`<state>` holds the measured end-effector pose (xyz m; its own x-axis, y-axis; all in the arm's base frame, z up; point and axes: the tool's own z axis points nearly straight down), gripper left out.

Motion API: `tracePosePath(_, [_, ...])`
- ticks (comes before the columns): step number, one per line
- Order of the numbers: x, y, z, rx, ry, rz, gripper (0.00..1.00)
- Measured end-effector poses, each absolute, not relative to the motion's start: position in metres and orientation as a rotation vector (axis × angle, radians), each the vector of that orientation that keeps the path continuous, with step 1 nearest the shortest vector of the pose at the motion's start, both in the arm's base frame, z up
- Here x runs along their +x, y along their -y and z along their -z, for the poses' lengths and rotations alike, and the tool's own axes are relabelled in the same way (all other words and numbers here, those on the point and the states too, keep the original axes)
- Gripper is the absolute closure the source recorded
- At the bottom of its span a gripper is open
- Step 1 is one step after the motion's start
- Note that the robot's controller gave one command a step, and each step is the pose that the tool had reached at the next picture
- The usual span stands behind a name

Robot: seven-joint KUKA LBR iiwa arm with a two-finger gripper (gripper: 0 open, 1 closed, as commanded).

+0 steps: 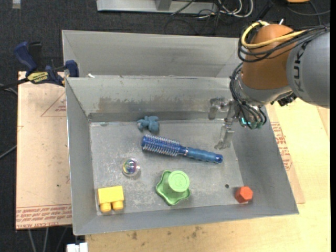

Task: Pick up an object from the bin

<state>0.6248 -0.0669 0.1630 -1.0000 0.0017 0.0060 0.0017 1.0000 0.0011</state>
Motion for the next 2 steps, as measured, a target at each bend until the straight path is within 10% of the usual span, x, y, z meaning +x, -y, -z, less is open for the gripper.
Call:
tracePosePath(1, [0.618, -0.038, -0.065, -0.129, 3.134, 0.007, 0.0])
tracePosePath(2, [0.605, -0.048, -0.102, -0.16, 3.14, 0.004, 0.0])
